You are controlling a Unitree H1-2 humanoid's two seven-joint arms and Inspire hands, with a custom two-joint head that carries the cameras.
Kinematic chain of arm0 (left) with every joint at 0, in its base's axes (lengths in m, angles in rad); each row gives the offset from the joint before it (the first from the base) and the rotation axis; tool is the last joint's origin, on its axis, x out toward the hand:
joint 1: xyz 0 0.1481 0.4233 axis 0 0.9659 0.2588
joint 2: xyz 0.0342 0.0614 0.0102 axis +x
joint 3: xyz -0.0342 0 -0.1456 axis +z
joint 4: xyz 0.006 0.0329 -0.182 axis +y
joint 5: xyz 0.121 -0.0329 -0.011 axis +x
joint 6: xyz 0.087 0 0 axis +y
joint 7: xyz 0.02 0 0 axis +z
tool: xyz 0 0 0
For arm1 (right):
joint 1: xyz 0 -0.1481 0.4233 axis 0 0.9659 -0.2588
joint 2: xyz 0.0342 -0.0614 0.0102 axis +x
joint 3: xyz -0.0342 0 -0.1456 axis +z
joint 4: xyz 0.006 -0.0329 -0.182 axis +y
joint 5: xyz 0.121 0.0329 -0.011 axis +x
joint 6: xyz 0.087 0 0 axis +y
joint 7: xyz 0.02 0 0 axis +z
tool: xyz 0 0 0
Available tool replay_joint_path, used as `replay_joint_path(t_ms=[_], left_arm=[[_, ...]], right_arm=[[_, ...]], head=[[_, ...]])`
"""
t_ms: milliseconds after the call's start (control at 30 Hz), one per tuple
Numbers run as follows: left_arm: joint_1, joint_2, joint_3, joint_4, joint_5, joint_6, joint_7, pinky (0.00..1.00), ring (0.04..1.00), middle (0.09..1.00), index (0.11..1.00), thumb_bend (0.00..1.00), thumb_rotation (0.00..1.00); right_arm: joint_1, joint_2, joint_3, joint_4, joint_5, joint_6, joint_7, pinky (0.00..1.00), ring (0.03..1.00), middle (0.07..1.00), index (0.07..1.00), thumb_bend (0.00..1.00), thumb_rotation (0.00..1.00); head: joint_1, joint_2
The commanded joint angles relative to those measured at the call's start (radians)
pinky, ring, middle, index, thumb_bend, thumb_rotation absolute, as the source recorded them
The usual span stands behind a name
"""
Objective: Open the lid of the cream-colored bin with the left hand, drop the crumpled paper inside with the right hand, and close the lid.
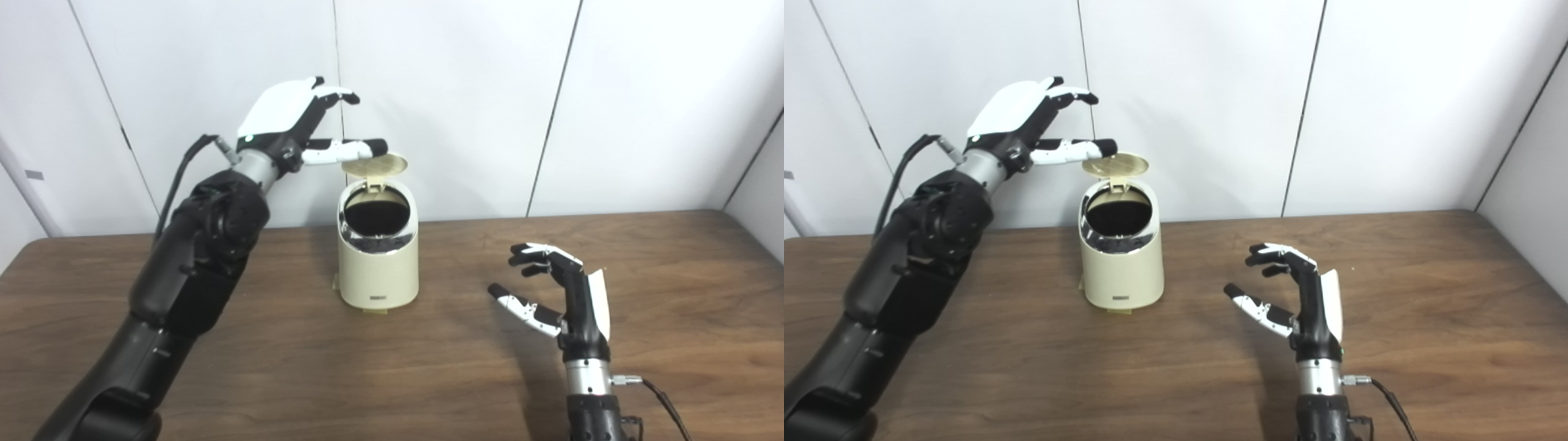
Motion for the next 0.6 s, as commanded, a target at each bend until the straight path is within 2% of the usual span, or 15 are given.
replay_joint_path(t_ms=[0, 133, 467, 567], left_arm=[[-0.079, 0.006, 0.001, 0.017, 0.034, -0.024, 0.037, 1.00, 0.998, 0.886, 0.874, 1.00, 0.99], [-0.073, -0.001, -0.003, 0.067, 0.041, -0.060, 0.067, 1.00, 0.995, 0.871, 0.858, 1.00, 0.98], [-0.035, 0.011, -0.023, 0.068, 0.081, -0.046, 0.029, 1.00, 1.000, 0.945, 0.876, 1.00, 0.97], [-0.024, 0.014, -0.028, 0.072, 0.093, -0.059, 0.036, 1.00, 1.000, 0.918, 0.871, 1.00, 0.98]], right_arm=[[0.026, 0.011, 0.013, 0.077, -0.018, -0.045, -0.019, 0.51, 0.606, 0.637, 0.495, 0.49, 0.15], [0.019, 0.013, 0.022, 0.093, -0.013, -0.072, -0.025, 0.49, 0.598, 0.634, 0.495, 0.49, 0.15], [0.020, 0.022, 0.029, 0.090, -0.016, -0.050, -0.028, 0.47, 0.587, 0.635, 0.495, 0.49, 0.15], [0.021, 0.023, 0.031, 0.090, -0.018, -0.056, -0.032, 0.46, 0.581, 0.635, 0.495, 0.49, 0.15]], head=[[-0.004, -0.002], [-0.010, -0.004], [-0.010, -0.010], [-0.010, -0.010]])
